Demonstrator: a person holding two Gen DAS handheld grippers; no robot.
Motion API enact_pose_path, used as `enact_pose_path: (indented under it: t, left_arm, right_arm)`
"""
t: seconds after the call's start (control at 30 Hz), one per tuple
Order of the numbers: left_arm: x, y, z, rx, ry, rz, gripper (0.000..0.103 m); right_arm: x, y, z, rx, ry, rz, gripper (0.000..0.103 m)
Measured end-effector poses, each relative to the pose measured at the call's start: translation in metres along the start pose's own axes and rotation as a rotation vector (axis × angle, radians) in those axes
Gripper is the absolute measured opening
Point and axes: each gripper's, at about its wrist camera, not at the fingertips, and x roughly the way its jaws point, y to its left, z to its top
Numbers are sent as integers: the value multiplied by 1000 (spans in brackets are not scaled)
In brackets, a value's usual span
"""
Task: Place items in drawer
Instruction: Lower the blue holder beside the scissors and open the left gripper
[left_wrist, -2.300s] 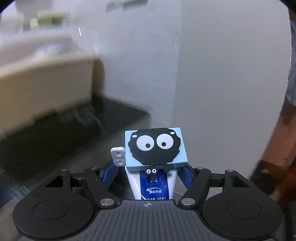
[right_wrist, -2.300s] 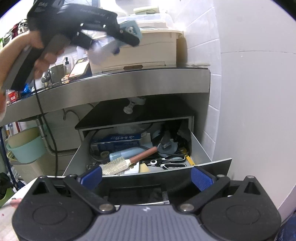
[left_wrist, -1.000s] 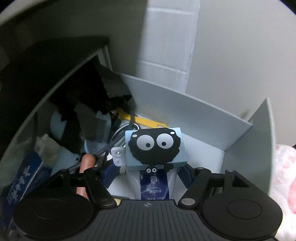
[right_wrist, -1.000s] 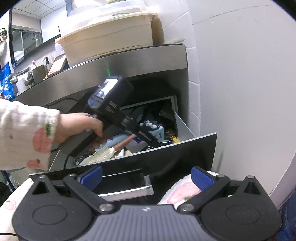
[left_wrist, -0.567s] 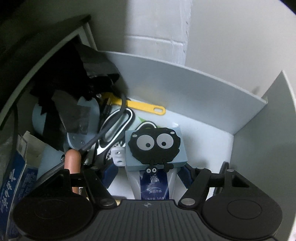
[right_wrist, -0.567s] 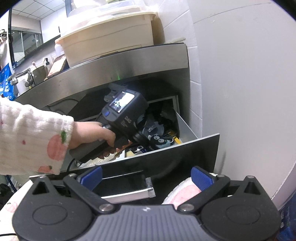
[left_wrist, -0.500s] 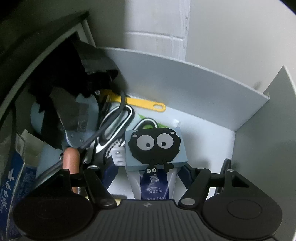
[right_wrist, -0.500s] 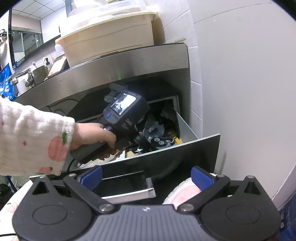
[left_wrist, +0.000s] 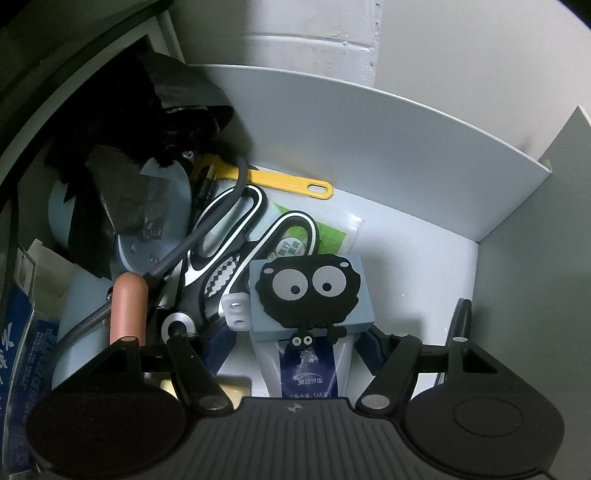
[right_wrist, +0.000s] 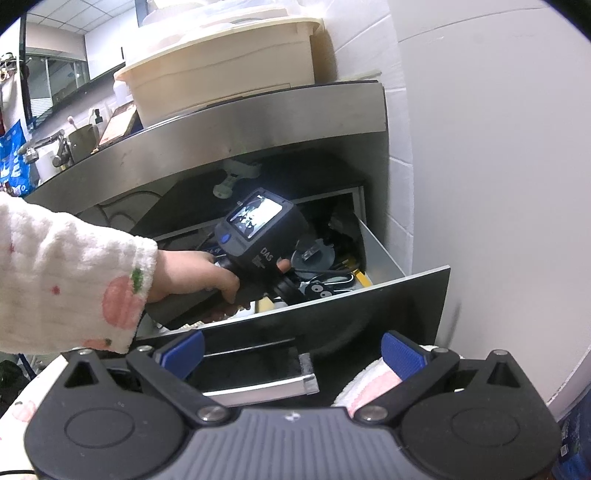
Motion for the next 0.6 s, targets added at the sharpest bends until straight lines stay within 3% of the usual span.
enact_pose_path:
  t: [0.6]
  left_arm:
    - [-7, 0, 4, -16, 16, -37, 70]
  right_arm:
    - [-1, 2, 0, -13, 3, 3, 103]
